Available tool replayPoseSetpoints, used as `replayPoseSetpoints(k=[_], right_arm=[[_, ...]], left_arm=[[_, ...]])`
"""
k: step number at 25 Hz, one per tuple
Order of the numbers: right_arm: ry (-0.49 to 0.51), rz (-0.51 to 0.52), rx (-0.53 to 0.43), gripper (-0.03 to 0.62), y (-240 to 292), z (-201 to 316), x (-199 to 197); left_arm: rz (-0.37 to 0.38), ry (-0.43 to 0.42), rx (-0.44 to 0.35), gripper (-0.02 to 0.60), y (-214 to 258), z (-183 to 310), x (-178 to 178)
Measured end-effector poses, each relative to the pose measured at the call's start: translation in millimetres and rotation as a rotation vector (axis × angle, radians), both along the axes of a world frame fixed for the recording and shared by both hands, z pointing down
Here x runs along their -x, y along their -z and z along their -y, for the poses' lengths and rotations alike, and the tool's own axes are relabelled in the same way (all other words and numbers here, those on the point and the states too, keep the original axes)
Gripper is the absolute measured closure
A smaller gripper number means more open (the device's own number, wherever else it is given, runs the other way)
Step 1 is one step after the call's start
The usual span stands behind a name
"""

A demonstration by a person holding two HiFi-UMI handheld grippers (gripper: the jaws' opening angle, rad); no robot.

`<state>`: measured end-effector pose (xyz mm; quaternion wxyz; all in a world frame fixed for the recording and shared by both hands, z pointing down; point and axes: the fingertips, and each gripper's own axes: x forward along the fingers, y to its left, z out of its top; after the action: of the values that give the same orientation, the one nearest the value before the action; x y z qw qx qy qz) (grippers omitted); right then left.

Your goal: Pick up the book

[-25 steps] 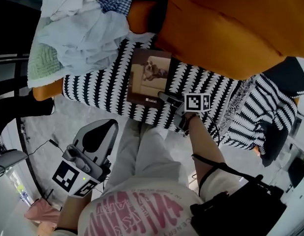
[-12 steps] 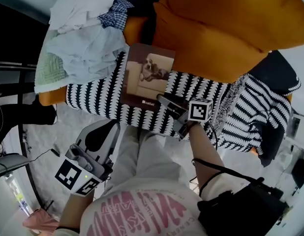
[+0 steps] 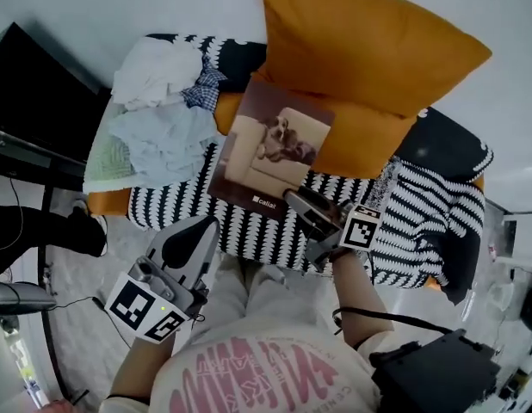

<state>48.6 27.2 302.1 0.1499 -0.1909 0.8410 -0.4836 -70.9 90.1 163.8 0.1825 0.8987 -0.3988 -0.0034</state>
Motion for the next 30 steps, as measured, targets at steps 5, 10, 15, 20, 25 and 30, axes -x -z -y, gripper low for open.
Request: replayPoseSetpoints(k=[5,10,15,20,25,30], right_arm=[[-0.041,0.061,-0.13,0.45,72.0,-1.5,-6.0],[-0.059,0.091,-0.262,0.449,140.3,-18.6,-9.9],[-0.096,0.106,-0.357,0.45,198.2,-26.7,-15.3],[-0.174,0.116,-0.415,0.448,239.6,-38.7,-16.9],[-0.238,0.135,-0.457,0.448,271.6,-53.5,-14.5],[-0.264,0.143,-0.501,0.448,295.3,-72.7,-9.3]], left_arm=[[-0.029,-0.006,-0.129,0.574,42.9,-1.5,5.4],[-0.06,-0.009,-0.218,0.574,84.9,-13.9,13.5],[-0.071,-0.073,-0.297,0.574,125.4,-10.6,16.4],[-0.071,-0.138,-0.353,0.574,160.7,-16.7,29.3],[-0.07,-0.166,-0.357,0.574,178.0,-14.0,46.7],[-0.101,-0.187,-0.375,0.574,187.7,-15.2,54.2]])
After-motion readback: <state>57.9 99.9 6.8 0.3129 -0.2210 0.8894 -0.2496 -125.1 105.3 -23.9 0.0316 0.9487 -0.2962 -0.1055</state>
